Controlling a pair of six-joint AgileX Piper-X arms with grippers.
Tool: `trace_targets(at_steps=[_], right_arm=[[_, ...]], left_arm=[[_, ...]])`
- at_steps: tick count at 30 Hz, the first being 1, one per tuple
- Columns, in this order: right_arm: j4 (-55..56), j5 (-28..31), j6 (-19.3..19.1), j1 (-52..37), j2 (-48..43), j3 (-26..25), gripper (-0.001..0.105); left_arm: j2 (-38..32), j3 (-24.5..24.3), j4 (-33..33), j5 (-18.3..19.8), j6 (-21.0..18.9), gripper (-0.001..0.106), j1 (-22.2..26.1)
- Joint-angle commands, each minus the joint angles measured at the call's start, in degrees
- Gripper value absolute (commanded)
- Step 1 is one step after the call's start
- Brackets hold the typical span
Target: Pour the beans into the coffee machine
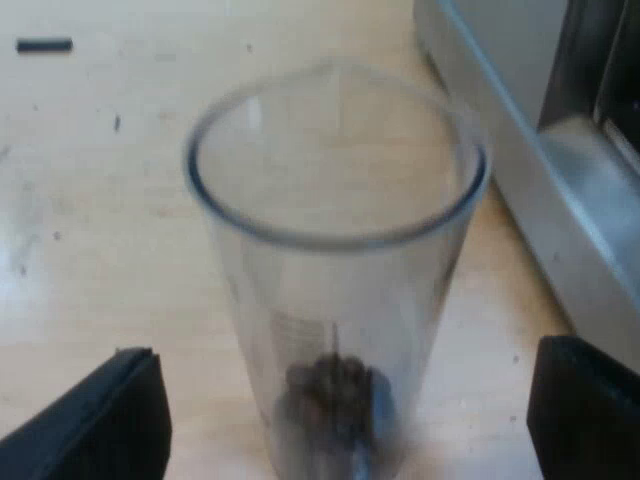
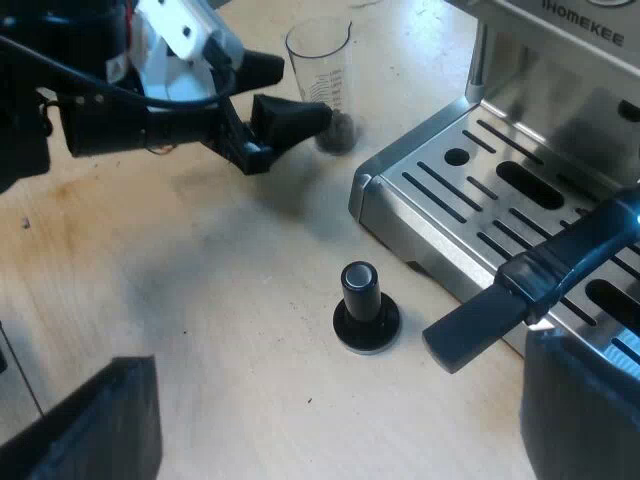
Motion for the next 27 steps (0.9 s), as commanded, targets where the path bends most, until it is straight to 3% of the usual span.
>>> trace_targets(at_steps=[1, 5, 18, 21, 26, 27], right_arm=[[-0.41, -0.13, -0.08, 0.16, -0.21, -0.7, 0.079], [-0.41, -0.13, -0.08, 0.16, -0.21, -0.7, 0.079], [-0.41, -0.13, -0.08, 0.16, -0.21, -0.7, 0.079], [-0.41, -0.13, -0.08, 0.16, -0.21, -0.7, 0.079], [-0.41, -0.13, -0.15, 0.16, -0.21, -0.7, 0.079], [-0.41, -0.13, -0.15, 0.16, -0.21, -0.7, 0.079]], left_arm=[[2.63, -0.2, -6.06, -0.52, -0.47, 0.093, -0.26], [4.93, -0.68, -9.97, -0.52, -0.47, 0.093, -0.26], [9.84, -6.49, -9.76, -0.52, -0.33, 0.091, -0.26], [10.01, -6.92, -9.15, -0.52, -0.33, 0.082, -0.26], [10.01, -6.87, -8.8, -0.52, -0.33, 0.047, -0.26], [9.84, -6.87, -8.78, -0.52, -0.33, 0.045, -0.26]])
